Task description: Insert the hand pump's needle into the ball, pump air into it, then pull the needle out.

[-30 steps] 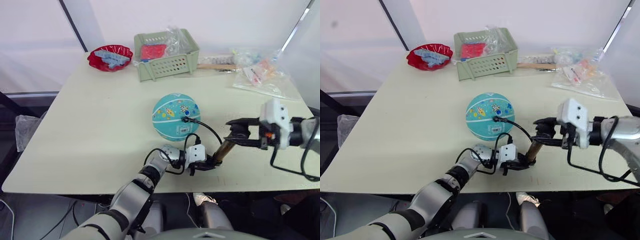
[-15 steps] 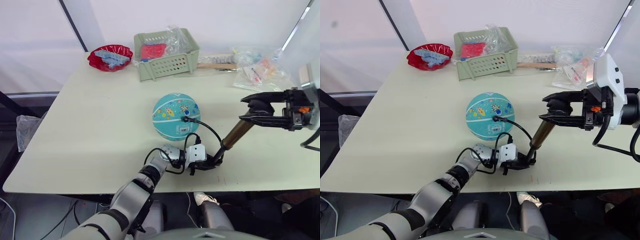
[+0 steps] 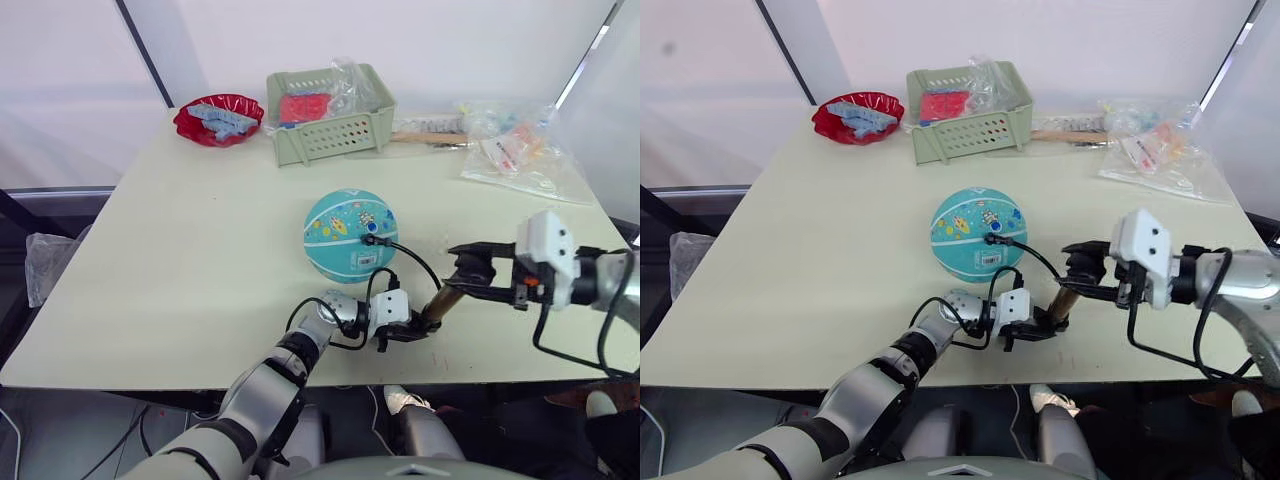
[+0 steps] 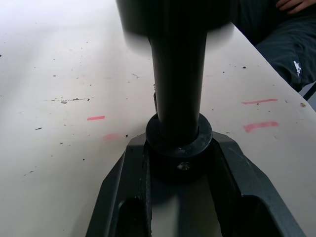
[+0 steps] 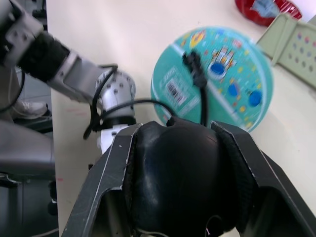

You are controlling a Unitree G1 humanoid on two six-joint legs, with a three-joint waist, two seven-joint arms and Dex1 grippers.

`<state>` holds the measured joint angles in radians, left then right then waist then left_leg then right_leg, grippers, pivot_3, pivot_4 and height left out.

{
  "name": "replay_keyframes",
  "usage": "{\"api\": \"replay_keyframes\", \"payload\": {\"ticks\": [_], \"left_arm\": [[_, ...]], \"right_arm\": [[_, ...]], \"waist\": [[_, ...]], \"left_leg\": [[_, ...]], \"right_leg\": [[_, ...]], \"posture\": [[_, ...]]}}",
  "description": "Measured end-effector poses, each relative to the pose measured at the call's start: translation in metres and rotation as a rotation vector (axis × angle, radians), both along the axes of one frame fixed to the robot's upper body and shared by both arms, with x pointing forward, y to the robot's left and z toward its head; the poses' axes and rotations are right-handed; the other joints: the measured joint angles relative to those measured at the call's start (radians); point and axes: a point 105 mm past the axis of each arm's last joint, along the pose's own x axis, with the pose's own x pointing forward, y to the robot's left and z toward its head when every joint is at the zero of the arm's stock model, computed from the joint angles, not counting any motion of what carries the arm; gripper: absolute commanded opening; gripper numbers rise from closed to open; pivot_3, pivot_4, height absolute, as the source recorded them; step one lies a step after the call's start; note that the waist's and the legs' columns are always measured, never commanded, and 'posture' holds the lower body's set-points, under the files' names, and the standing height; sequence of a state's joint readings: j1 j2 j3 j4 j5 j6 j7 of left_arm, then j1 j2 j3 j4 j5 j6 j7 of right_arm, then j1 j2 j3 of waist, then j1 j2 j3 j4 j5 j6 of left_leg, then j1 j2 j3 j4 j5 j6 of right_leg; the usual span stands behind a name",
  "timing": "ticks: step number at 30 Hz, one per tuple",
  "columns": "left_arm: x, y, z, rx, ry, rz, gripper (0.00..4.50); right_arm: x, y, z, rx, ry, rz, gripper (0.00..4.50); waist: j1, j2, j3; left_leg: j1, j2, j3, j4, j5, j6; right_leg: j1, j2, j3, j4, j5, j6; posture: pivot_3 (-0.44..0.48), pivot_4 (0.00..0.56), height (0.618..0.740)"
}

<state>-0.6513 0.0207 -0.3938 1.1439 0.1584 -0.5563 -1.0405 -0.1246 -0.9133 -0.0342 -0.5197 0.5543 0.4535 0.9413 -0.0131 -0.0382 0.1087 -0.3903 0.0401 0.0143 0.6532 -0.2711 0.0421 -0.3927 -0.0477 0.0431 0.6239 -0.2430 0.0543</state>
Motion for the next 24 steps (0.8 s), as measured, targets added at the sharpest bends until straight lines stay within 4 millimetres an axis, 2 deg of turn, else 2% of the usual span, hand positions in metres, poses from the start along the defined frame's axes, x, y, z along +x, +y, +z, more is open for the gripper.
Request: {"api": "replay_keyframes", "payload": {"ticks": [4, 12, 19, 20, 22, 24], "left_arm": [[0.0, 0.0, 0.0, 0.0, 0.001, 0.002, 1.08], [0.001, -0.001, 0.001, -0.003, -0.003, -0.001, 1.08], [0.001, -0.004, 0.004, -0.008, -0.007, -0.007, 1.08], [0.002, -0.004, 0.005, -0.011, -0.008, -0.008, 1.08], [0.002, -0.004, 0.005, -0.011, -0.008, -0.009, 1.08], [0.001, -0.005, 0.005, -0.013, -0.009, -0.011, 1.08]], "right_arm": [[0.003, 0.003, -0.021, -0.01, -0.005, -0.014, 1.66], [0.005, -0.001, -0.013, 0.005, 0.013, -0.029, 1.66], [0.005, -0.007, 0.022, 0.017, 0.031, -0.015, 1.66], [0.004, -0.011, 0.044, 0.023, 0.023, -0.009, 1.66], [0.002, -0.013, 0.054, 0.029, 0.017, -0.003, 1.66], [-0.002, -0.017, 0.073, 0.029, 0.002, 0.002, 1.66]], "waist": [[0.0, 0.0, 0.0], [0.001, 0.002, 0.004], [0.004, 0.008, 0.009], [0.004, 0.01, 0.011], [0.005, 0.01, 0.011], [0.006, 0.012, 0.013]], "left_leg": [[0.001, 0.0, 0.0, 0.0, 0.0, 0.0], [0.002, -0.001, 0.001, 0.0, 0.0, 0.0], [-0.003, -0.002, 0.0, 0.001, 0.0, 0.0], [-0.004, -0.002, 0.0, 0.001, 0.0, 0.0], [-0.004, -0.002, -0.001, 0.001, 0.0, 0.0], [-0.004, -0.002, -0.001, 0.002, 0.0, 0.0]], "right_leg": [[0.001, 0.0, 0.0, 0.0, 0.0, 0.0], [0.002, 0.0, 0.001, 0.0, 0.0, 0.0], [-0.002, 0.0, 0.0, 0.0, 0.0, 0.0], [-0.002, -0.001, 0.0, 0.0, 0.0, 0.0], [-0.002, -0.001, -0.001, 0.0, 0.0, 0.0], [-0.002, -0.001, -0.001, 0.0, 0.0, 0.0]], "posture": [[0.0, 0.15, 0.736], [0.0, 0.15, 0.736], [0.0, 0.15, 0.736], [0.0, 0.15, 0.736], [0.0, 0.15, 0.736], [0.0, 0.15, 0.736]]}}
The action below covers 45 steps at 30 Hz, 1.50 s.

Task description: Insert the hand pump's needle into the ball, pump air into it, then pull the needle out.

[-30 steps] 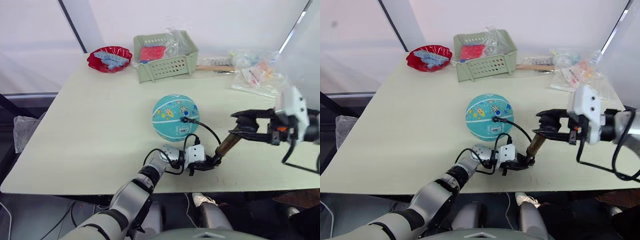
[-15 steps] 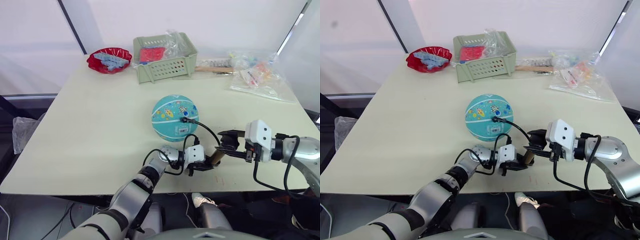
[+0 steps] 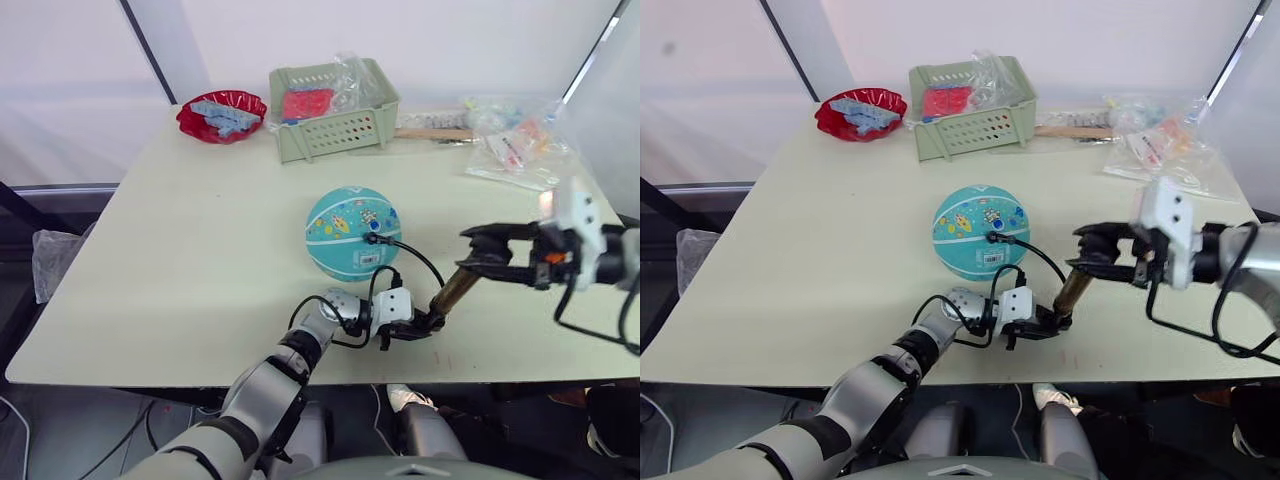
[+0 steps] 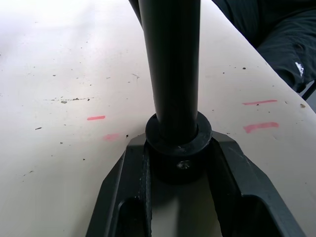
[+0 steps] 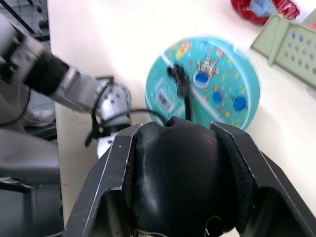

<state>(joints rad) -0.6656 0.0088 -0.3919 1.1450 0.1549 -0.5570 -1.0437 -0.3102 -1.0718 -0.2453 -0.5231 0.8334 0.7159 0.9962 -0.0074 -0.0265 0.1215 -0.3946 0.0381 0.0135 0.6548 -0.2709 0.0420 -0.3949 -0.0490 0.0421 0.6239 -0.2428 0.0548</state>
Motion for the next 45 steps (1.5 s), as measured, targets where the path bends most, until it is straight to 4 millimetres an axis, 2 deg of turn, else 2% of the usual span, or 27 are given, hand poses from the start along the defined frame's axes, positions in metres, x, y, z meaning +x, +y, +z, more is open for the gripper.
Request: {"api": "replay_keyframes", "payload": {"ticks": [4, 7, 14, 18, 23, 24, 29, 36, 43, 45], "left_arm": [[0.0, 0.0, 0.0, 0.0, 0.0, -0.001, 1.08], [0.0, 0.0, 0.0, 0.0, 0.0, -0.002, 1.08], [0.0, -0.001, 0.0, 0.0, -0.001, -0.004, 1.08], [0.0, 0.0, -0.001, 0.004, 0.002, 0.001, 1.08], [-0.001, 0.003, -0.004, 0.014, 0.008, 0.006, 1.08], [-0.001, 0.004, -0.005, 0.018, 0.011, 0.008, 1.08], [0.0, 0.005, -0.007, 0.022, 0.016, 0.023, 1.08], [0.0, 0.005, -0.008, 0.021, 0.018, 0.027, 1.08], [-0.001, 0.004, -0.007, 0.019, 0.018, 0.027, 1.08], [-0.001, -0.001, -0.005, 0.008, 0.015, 0.022, 1.08]], "right_arm": [[-0.009, -0.003, 0.03, 0.041, -0.011, 0.011, 1.66], [-0.012, -0.006, 0.039, 0.046, -0.014, 0.005, 1.66], [-0.014, -0.007, 0.037, 0.03, -0.016, -0.012, 1.66], [-0.012, -0.009, 0.016, 0.011, -0.041, -0.022, 1.65], [-0.007, -0.002, -0.011, 0.024, -0.033, -0.019, 1.65], [-0.005, 0.001, -0.021, 0.035, -0.031, -0.019, 1.66], [0.002, 0.009, -0.059, 0.033, -0.029, -0.042, 1.65], [0.006, 0.016, -0.098, 0.0, -0.017, -0.067, 1.65], [0.007, 0.016, -0.096, 0.001, -0.021, -0.061, 1.65], [0.008, 0.01, -0.085, -0.006, 0.005, -0.044, 1.65]], "waist": [[0.0, 0.0, 0.0], [0.0, 0.001, 0.0], [0.001, 0.001, 0.0], [0.0, -0.003, -0.004], [-0.002, -0.01, -0.009], [-0.003, -0.014, -0.012], [-0.006, -0.016, -0.012], [-0.005, -0.015, -0.012], [-0.005, -0.013, -0.011], [-0.003, -0.008, -0.006]], "left_leg": [[0.0, 0.0, 0.0, 0.0, 0.0, 0.0], [0.0, 0.0, 0.0, 0.0, 0.0, 0.0], [0.0, 0.0, 0.0, 0.0, 0.0, 0.0], [0.001, 0.0, 0.0, 0.0, 0.0, 0.0], [0.002, 0.001, 0.0, 0.0, 0.0, 0.0], [0.004, 0.001, 0.0, 0.0, 0.0, 0.0], [0.014, 0.002, 0.0, -0.001, 0.0, 0.0], [0.015, 0.002, 0.0, -0.001, 0.0, 0.0], [0.015, 0.002, 0.0, -0.001, 0.0, 0.0], [0.013, 0.0, 0.001, -0.001, 0.0, 0.0]], "right_leg": [[0.0, 0.0, 0.0, 0.0, 0.0, 0.0], [0.0, -0.001, 0.0, 0.0, 0.0, 0.0], [0.0, -0.001, 0.0, 0.0, 0.0, 0.0], [0.0, 0.0, 0.0, 0.0, 0.0, 0.0], [0.002, 0.001, 0.0, 0.001, 0.0, 0.0], [0.003, 0.001, 0.0, 0.001, 0.0, 0.0], [0.012, 0.001, 0.001, 0.001, -0.001, 0.0], [0.013, 0.001, 0.0, 0.001, 0.0, 0.0], [0.013, -0.001, 0.0, 0.001, 0.0, 0.0], [0.013, -0.003, 0.0, 0.001, 0.0, 0.0]], "posture": [[0.0, 0.15, 0.736], [0.0, 0.15, 0.736], [0.0, 0.15, 0.736], [0.0, 0.15, 0.736], [0.0, 0.15, 0.736], [0.0, 0.15, 0.736], [0.0, 0.15, 0.736], [0.0, 0.15, 0.736], [0.0, 0.15, 0.736], [0.0, 0.15, 0.736]]}}
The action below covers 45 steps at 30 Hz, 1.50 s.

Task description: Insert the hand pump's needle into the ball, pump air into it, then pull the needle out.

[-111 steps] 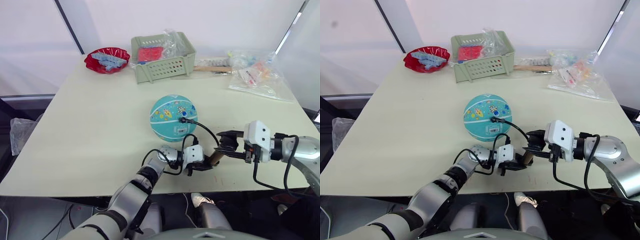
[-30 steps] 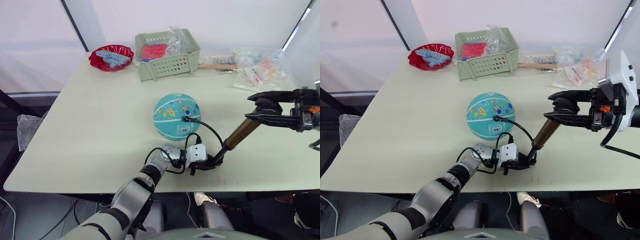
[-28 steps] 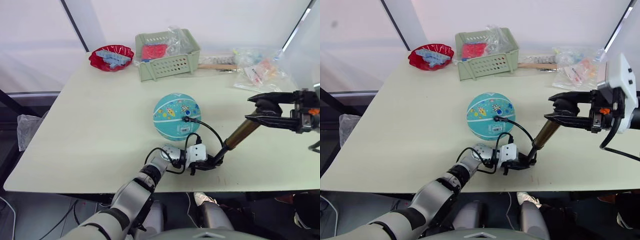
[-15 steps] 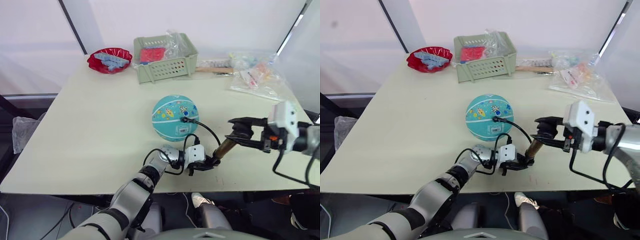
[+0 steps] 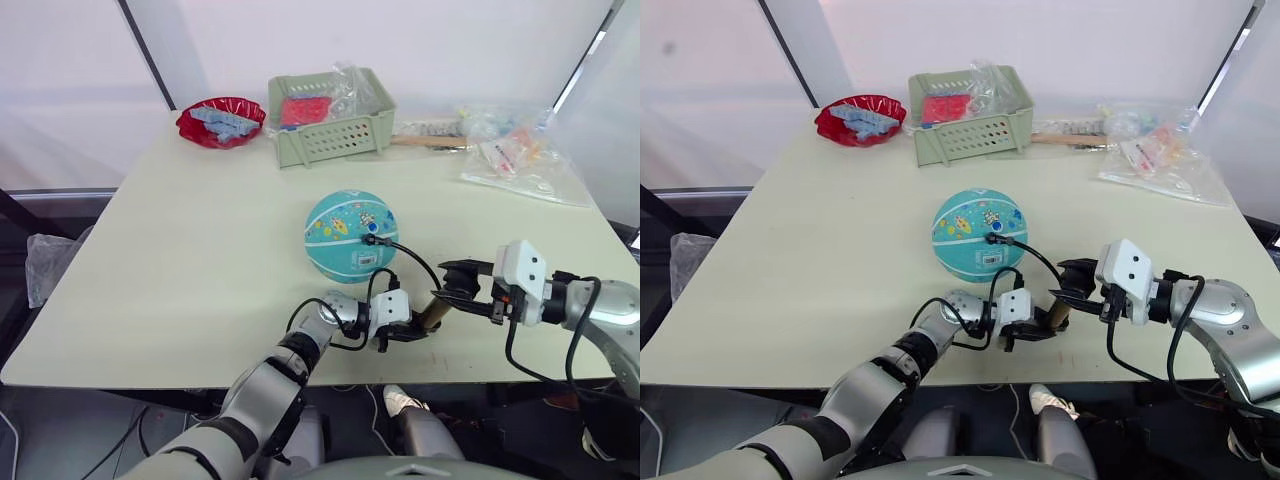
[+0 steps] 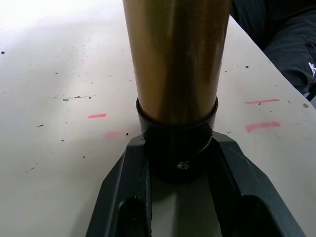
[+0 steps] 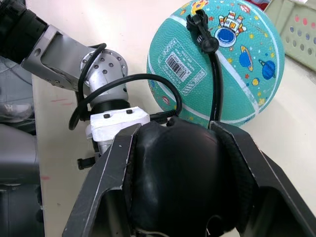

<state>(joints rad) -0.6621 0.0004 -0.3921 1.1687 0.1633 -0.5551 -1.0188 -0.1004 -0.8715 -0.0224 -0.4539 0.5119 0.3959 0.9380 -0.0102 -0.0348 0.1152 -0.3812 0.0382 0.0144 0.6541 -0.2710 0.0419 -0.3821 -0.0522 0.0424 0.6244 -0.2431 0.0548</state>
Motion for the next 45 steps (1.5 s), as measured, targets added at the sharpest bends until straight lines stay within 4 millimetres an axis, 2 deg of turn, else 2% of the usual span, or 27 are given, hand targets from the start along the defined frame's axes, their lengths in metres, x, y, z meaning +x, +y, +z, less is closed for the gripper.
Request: {"api": "replay_keyframes", "payload": {"ticks": [5, 9, 15, 19, 24, 28, 31, 35, 45], "left_arm": [[-0.001, -0.004, 0.002, -0.01, -0.001, -0.012, 1.08], [-0.002, -0.005, 0.003, -0.013, -0.003, -0.017, 1.08], [-0.002, -0.005, 0.004, -0.014, -0.004, -0.019, 1.08], [-0.002, -0.006, 0.004, -0.014, -0.004, -0.02, 1.08], [-0.002, -0.006, 0.004, -0.014, -0.004, -0.021, 1.08], [-0.002, -0.005, 0.003, -0.013, -0.002, -0.022, 1.08], [-0.002, -0.004, 0.002, -0.007, 0.002, -0.015, 1.08], [-0.001, 0.0, -0.001, 0.004, 0.009, -0.003, 1.08], [-0.001, 0.001, -0.002, 0.006, 0.011, -0.002, 1.08]], "right_arm": [[0.0, -0.009, 0.034, 0.016, 0.018, 0.025, 1.65], [-0.004, -0.016, 0.07, 0.02, 0.006, 0.037, 1.65], [-0.01, -0.02, 0.104, 0.014, -0.015, 0.049, 1.65], [-0.013, -0.02, 0.117, 0.006, -0.037, 0.052, 1.65], [-0.014, -0.018, 0.122, 0.011, -0.046, 0.06, 1.65], [-0.016, -0.015, 0.115, 0.003, -0.062, 0.061, 1.65], [-0.015, -0.015, 0.1, 0.005, -0.064, 0.064, 1.65], [-0.012, -0.011, 0.072, 0.015, -0.049, 0.076, 1.65], [-0.002, -0.001, 0.006, 0.018, -0.007, 0.018, 1.65]], "waist": [[0.012, 0.006, 0.005], [0.019, 0.01, 0.008], [0.019, 0.01, 0.009], [0.02, 0.011, 0.009], [0.02, 0.011, 0.008], [0.021, 0.01, 0.007], [0.019, 0.007, 0.004], [0.011, -0.002, -0.002], [0.007, -0.004, -0.004]], "left_leg": [[-0.004, -0.001, 0.0, -0.001, 0.0, 0.0], [-0.005, -0.001, 0.0, -0.001, 0.0, 0.0], [-0.005, 0.0, 0.001, -0.001, 0.0, 0.0], [-0.006, 0.0, 0.0, -0.001, 0.0, 0.0], [-0.006, 0.0, 0.001, -0.001, 0.0, 0.0], [-0.007, 0.001, 0.0, -0.001, 0.0, 0.0], [-0.005, 0.001, 0.001, -0.001, 0.0, 0.0], [-0.001, 0.002, 0.0, -0.002, 0.0, 0.0], [-0.001, 0.002, -0.001, -0.002, 0.0, 0.0]], "right_leg": [[-0.002, 0.0, -0.001, -0.002, 0.0, 0.001], [-0.004, 0.0, -0.001, -0.002, 0.0, 0.001], [-0.004, -0.002, -0.001, -0.002, -0.001, 0.001], [-0.006, -0.003, -0.001, -0.002, 0.0, 0.001], [-0.006, -0.005, 0.0, -0.002, 0.0, 0.001], [-0.006, -0.005, -0.001, -0.002, -0.001, 0.001], [-0.005, -0.004, 0.0, -0.002, -0.001, 0.0], [-0.002, -0.004, 0.0, -0.002, -0.001, 0.0], [-0.002, -0.005, -0.001, -0.002, -0.001, 0.0]], "posture": [[0.0, 0.15, 0.736], [0.0, 0.15, 0.736], [0.0, 0.15, 0.736], [0.0, 0.15, 0.736], [0.0, 0.15, 0.736], [0.0, 0.15, 0.736], [0.0, 0.15, 0.736], [0.0, 0.15, 0.736], [0.0, 0.15, 0.736]]}}
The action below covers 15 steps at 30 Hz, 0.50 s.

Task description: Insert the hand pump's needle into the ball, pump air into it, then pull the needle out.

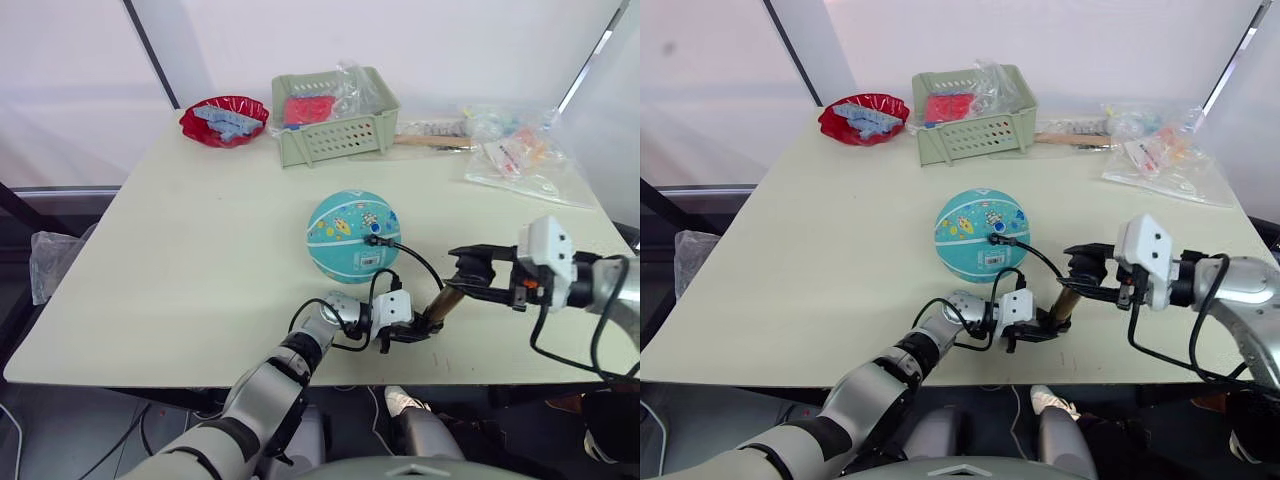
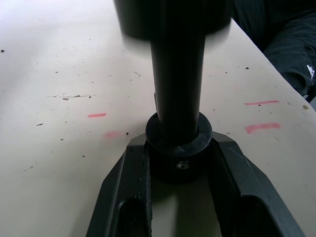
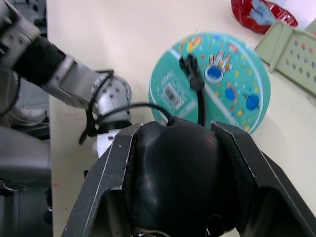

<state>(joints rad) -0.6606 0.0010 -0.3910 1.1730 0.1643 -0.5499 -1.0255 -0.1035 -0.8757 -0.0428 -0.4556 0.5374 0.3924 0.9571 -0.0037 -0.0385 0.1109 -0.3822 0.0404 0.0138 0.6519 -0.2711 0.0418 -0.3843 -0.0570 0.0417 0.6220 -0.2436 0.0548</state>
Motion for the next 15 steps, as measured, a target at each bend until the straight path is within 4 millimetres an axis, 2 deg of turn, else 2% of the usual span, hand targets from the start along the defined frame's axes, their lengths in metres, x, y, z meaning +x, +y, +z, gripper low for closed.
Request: {"api": "replay_keyframes", "payload": {"ticks": [3, 9, 12, 15], "left_arm": [[0.0, -0.001, 0.001, -0.002, -0.001, -0.003, 1.08], [0.0, -0.002, 0.001, -0.005, -0.002, -0.006, 1.08], [0.0, -0.004, 0.003, -0.012, -0.004, -0.011, 1.08], [-0.001, -0.007, 0.005, -0.02, -0.005, -0.02, 1.08]], "right_arm": [[0.0, 0.001, -0.015, -0.014, 0.022, -0.011, 1.65], [0.003, 0.002, -0.012, -0.009, 0.018, -0.016, 1.65], [0.006, -0.001, -0.003, 0.011, 0.049, -0.023, 1.65], [0.006, -0.006, 0.018, 0.008, 0.054, -0.003, 1.65]], "waist": [[0.001, 0.001, 0.0], [0.001, 0.003, 0.003], [0.003, 0.008, 0.006], [0.01, 0.013, 0.011]], "left_leg": [[0.0, 0.0, 0.0, 0.0, 0.0, 0.0], [-0.001, -0.001, 0.0, 0.0, 0.0, 0.0], [-0.003, -0.002, 0.0, 0.0, 0.0, 0.0], [-0.005, -0.003, 0.001, 0.0, 0.0, 0.0]], "right_leg": [[0.0, -0.001, 0.0, 0.0, 0.0, 0.0], [-0.001, -0.001, 0.0, 0.0, 0.0, 0.0], [-0.001, -0.002, 0.0, 0.0, 0.0, 0.0], [-0.003, -0.003, -0.001, -0.001, 0.0, 0.0]], "posture": [[0.0, 0.15, 0.736], [0.0, 0.15, 0.736], [0.0, 0.15, 0.736], [0.0, 0.15, 0.736]]}}
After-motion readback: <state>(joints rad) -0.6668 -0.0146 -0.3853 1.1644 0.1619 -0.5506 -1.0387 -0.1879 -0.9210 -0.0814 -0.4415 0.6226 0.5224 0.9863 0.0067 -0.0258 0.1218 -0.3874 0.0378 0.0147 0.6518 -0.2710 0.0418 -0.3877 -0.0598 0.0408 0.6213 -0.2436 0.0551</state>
